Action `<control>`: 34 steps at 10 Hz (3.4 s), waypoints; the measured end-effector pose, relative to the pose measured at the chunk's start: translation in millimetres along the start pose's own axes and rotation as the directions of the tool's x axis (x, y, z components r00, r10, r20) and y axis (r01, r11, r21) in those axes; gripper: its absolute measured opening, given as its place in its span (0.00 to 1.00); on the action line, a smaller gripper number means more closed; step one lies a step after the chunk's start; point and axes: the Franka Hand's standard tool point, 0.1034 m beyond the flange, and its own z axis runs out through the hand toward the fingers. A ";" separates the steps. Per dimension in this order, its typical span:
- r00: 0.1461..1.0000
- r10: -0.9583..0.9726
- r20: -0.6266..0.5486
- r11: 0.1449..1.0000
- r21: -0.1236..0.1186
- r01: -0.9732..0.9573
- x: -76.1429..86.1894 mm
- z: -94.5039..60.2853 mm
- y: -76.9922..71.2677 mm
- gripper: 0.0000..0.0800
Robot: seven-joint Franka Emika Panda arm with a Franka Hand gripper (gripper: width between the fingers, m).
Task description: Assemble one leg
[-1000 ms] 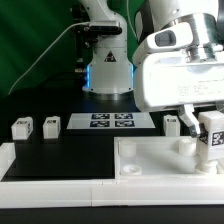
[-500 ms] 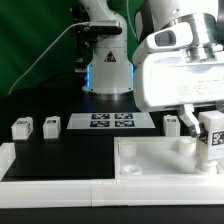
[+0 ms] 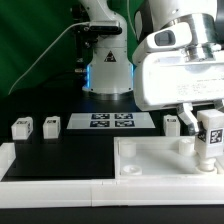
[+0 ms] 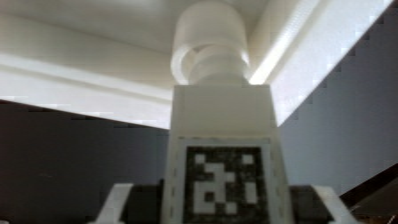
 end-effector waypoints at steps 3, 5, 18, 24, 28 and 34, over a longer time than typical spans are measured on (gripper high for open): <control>1.000 0.001 -0.003 1.000 -0.001 -0.001 2.2 3.5 1.5 0.36; 1.000 0.004 0.004 1.000 -0.001 -0.004 -1.6 7.0 3.4 0.36; 0.999 0.005 -0.038 1.000 -0.013 -0.005 -2.2 10.6 6.2 0.57; 0.999 -0.004 -0.040 1.000 -0.019 0.003 14.9 -5.7 14.2 0.81; 1.000 -0.003 -0.028 1.000 -0.018 0.003 18.2 -10.4 16.9 0.81; 0.932 -0.008 0.362 0.997 0.070 -0.019 11.2 -11.6 14.9 0.81</control>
Offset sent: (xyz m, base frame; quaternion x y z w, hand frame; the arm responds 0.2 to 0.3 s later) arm 0.0095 -0.0023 -0.0052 0.0007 0.0039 -0.0042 1.0000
